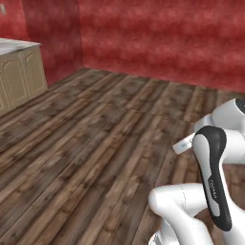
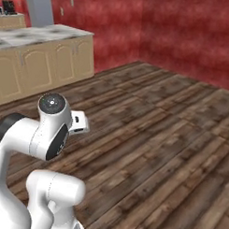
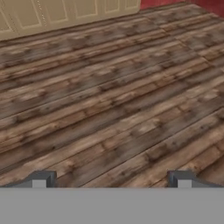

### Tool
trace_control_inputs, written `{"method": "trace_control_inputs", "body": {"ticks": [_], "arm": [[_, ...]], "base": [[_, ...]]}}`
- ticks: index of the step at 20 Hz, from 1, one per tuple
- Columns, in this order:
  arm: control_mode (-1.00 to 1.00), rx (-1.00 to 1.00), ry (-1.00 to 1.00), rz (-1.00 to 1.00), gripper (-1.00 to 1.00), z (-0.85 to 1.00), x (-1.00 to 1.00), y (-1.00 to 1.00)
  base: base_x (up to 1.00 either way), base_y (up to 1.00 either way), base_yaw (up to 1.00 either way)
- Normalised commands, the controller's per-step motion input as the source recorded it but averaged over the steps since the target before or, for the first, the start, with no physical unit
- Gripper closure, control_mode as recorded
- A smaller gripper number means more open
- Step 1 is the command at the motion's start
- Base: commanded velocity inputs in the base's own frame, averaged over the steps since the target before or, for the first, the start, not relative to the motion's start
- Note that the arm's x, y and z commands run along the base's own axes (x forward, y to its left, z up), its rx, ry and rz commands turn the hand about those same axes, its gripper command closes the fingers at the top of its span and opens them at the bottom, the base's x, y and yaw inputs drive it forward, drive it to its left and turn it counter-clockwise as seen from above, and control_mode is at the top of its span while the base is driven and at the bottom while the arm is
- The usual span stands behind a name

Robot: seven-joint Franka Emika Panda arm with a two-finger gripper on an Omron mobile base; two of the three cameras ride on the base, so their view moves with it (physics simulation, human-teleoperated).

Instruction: Four empty soda cans are scattered around the kitchen. Gather all the cans and cluster them next to the stove for recycling.

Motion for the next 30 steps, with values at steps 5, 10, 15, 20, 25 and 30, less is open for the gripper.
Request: {"method": "trace_control_inputs", "body": {"ticks": [5,10,15,20,25,30], "arm": [[1.00,0.00,0.00,0.00,-1.00,0.00,0.00,0.00],[1.00,0.00,0.00,0.00,-1.00,0.00,0.00,0.00],[1.00,0.00,0.00,0.00,-1.00,0.00,0.00,0.00],[1.00,0.00,0.00,0.00,-1.00,0.00,0.00,0.00],[1.00,0.00,0.00,0.00,-1.00,0.00,0.00,0.00],[1.00,0.00,0.00,0.00,-1.00,0.00,0.00,0.00]], "base": [[0.53,0.16,0.24],[0.54,0.20,0.23],[0.49,0.22,0.21],[0.46,0.19,0.20],[0.43,0.20,0.20],[0.42,0.19,0.20]]}}
